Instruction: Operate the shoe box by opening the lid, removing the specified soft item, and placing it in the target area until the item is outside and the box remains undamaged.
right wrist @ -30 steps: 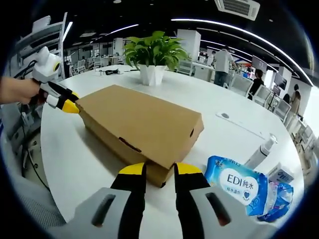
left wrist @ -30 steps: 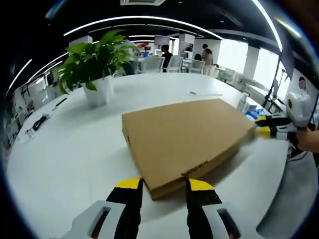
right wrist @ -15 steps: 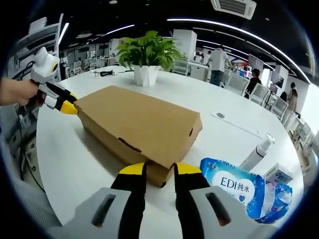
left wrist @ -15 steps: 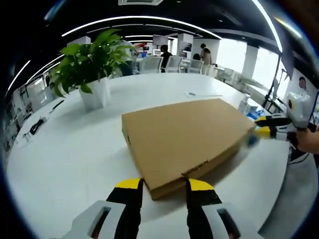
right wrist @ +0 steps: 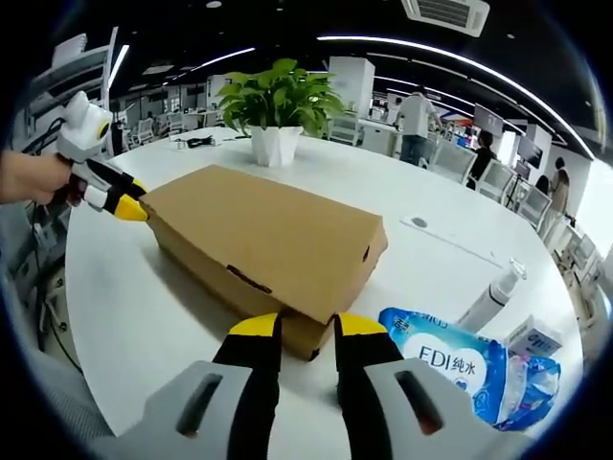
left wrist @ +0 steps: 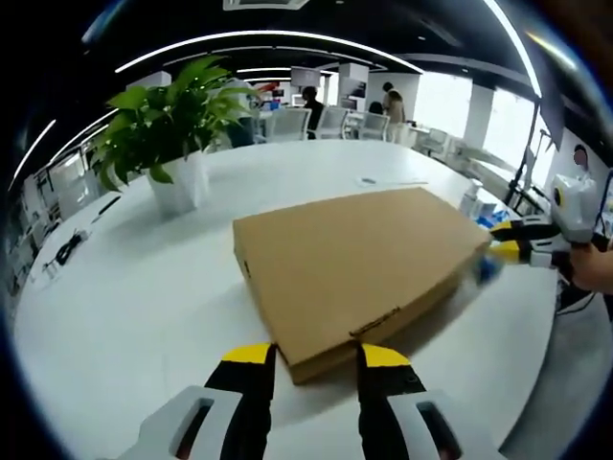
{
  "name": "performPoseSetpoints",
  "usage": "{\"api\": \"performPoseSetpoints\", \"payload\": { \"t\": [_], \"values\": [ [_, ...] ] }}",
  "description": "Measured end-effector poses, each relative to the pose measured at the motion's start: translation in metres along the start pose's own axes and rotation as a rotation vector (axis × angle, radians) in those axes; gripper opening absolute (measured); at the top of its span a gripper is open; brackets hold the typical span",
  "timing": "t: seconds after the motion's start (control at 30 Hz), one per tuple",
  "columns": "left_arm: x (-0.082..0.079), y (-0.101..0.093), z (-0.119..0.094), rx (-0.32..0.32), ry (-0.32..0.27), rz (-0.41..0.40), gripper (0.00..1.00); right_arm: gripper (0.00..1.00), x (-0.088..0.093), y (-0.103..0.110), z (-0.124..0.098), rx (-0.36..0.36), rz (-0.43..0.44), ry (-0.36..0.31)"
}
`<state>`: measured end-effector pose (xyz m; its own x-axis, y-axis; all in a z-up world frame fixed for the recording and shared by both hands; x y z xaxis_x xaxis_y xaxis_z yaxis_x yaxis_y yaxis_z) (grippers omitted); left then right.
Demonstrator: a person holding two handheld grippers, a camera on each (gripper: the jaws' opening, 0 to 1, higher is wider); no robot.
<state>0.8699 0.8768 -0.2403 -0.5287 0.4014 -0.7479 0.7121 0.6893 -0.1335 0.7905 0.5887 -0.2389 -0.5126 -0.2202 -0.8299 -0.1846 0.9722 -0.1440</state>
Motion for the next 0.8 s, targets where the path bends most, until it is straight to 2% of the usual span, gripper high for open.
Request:
{"api": "performPoseSetpoints", "payload": {
  "t": [0.17,0.5,0.8],
  "values": [
    [0.007,-0.002,-0.001,-0.01,0.013,-0.013,0.33,0.18,0.002,0.0,-0.001,0.002,-0.003,0.009],
    [0.012,-0.006,-0.019,-0.019,-0.003,-0.033,0.37,0.33,0.006,-0.004,-0.02,0.019,0.044,0.008],
    [0.015,-0.032,-0.047,-0.019,-0.034,-0.041,0.4,0.43,0.011,-0.017,-0.05,0.037,0.088,0.004]
  ]
}}
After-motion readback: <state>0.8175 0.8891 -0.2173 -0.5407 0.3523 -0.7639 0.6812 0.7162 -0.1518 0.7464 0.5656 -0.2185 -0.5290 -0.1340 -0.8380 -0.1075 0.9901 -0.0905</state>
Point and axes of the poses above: the point that each gripper's makers call its tool centre point, and the gripper's own axes: z roughly forward along the fingers, y roughly to its left, x roughly out of its underside, the point moved 5 cm from there along -z, roughly backward along the fingers, and after that the axes turned 6 degrees about x, right-handed, at the moved point
